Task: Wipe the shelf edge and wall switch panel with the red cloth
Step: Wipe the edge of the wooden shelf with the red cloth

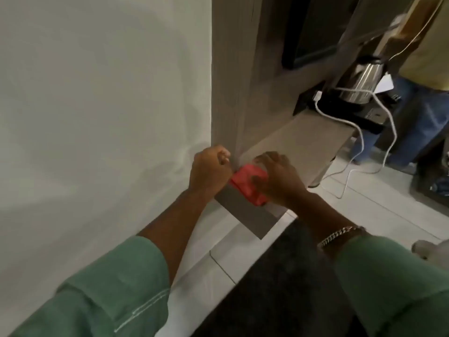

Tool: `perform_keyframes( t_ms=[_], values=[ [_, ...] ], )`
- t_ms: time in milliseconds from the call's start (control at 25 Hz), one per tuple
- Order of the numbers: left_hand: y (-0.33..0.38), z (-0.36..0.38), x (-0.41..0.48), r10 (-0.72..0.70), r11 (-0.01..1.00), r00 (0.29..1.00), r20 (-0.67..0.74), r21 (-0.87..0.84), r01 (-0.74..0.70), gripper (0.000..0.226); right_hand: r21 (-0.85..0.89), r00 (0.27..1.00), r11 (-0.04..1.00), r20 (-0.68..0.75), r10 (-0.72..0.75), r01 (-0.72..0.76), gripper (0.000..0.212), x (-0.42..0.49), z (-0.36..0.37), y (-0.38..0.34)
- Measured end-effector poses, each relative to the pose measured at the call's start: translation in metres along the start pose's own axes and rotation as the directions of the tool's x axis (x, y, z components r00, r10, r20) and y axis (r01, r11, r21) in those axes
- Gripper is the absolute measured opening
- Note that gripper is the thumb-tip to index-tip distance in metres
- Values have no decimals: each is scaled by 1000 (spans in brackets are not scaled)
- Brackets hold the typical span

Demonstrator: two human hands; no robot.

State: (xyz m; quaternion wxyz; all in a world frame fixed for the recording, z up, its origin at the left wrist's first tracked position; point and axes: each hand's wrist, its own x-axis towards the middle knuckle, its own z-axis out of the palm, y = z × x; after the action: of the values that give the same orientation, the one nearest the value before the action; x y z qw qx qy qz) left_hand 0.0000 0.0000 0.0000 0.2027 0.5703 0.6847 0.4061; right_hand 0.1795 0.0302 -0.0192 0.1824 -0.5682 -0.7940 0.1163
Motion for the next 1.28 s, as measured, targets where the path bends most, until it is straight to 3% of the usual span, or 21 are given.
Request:
perform_keyframes(
  t_ms=[120,240,360,440,600,760,880,960,1080,1120,1200,1280],
  values=[
    [-25,42,10,-259,965,966,-16,-40,258,21,-24,992,999,120,45,-43,61,12,32,37],
    [-26,73,6,-532,758,833,150,-353,548,39,83,996,996,87,30,-38,62,6,52,47],
    [-13,75,3,-601,519,748,283,-574,634,47,123,1000,992,20,-8,6,61,-8,50,41],
    [-7,63,-2,-613,489,736,287,-594,639,44,145,999,989,32,-38,33,63,-20,44,30],
    [18,-14,-28,-389,640,849,358,-557,529,22,189,976,958,-36,-214,217,86,-46,13,-27],
    [47,-139,-60,-183,632,908,376,-663,402,29,277,881,856,-323,-346,437,81,-62,-23,-130],
    [66,-239,-99,-127,755,989,70,-640,142,34,329,791,780,-521,-320,532,76,-74,-40,-234],
    [79,-307,-138,-8,860,980,-197,-501,-94,32,348,726,718,-612,-313,603,74,-89,-53,-306],
    [89,-401,-195,246,897,874,-419,-243,-369,33,356,613,593,-726,-311,722,75,-111,-70,-403],
    [90,-436,-214,332,882,808,-487,-143,-449,33,342,563,544,-765,-311,766,75,-119,-76,-435],
    [85,-510,-253,488,825,629,-606,85,-559,31,324,500,462,-799,-335,826,77,-137,-83,-499],
    [70,-577,-283,657,724,373,-655,411,-554,27,306,459,405,-809,-366,862,78,-154,-84,-555]
  ],
)
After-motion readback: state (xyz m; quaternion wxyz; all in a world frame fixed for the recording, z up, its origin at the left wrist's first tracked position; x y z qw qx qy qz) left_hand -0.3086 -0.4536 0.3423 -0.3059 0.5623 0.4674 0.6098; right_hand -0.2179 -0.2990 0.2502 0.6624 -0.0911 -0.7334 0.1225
